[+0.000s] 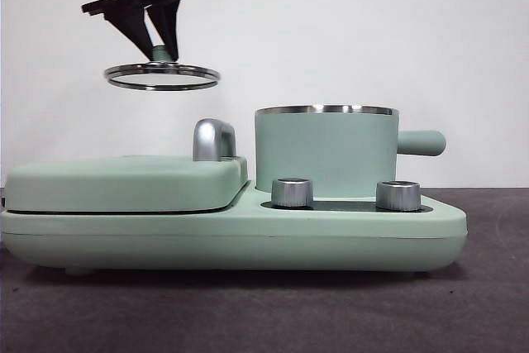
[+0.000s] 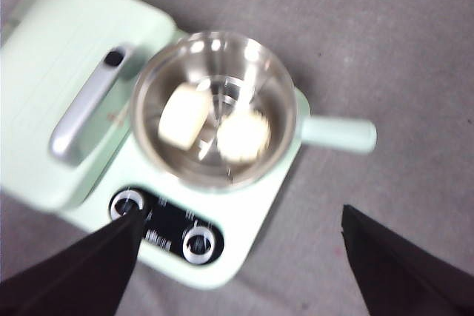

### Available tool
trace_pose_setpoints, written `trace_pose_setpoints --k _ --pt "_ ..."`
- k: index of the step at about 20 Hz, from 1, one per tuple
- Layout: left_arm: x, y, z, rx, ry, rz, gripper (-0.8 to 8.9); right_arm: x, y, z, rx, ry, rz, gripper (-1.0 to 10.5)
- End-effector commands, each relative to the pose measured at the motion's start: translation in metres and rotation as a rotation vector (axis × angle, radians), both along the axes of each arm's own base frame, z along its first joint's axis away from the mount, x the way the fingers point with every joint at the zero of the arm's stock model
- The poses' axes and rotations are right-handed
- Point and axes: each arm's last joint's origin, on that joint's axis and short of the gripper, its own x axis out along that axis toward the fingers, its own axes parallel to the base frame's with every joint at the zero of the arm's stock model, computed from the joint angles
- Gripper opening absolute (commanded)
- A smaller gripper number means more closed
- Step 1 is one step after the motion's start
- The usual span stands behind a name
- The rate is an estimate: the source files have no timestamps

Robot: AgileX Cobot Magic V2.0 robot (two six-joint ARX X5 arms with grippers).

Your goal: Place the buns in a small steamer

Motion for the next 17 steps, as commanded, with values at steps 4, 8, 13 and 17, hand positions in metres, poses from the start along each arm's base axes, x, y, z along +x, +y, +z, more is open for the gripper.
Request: trace_pose_setpoints --k 4,8,13,17 --pt "-0.017 -0.035 0.017 -0.030 -0.062 -0.091 0.55 -0.095 -0.052 -0.024 0.057 -0.018 -0.015 4.3" --pt "-0.030 -0.065 0.017 -0.033 -0.061 -0.165 0.55 -0.145 -0.084 -0.067 0.195 -0.150 -0.028 4.2" --pt "-0.050 -0.100 0.016 -0.033 -0.054 -0.259 0.55 -0.193 -0.113 -0.115 0.338 -0.294 0.026 4.2" --pt "-0.070 -0.129 0.016 -0.033 -0.049 -0.340 0.55 -0.205 -0.120 -0.132 0.367 -0.310 0.047 4.2"
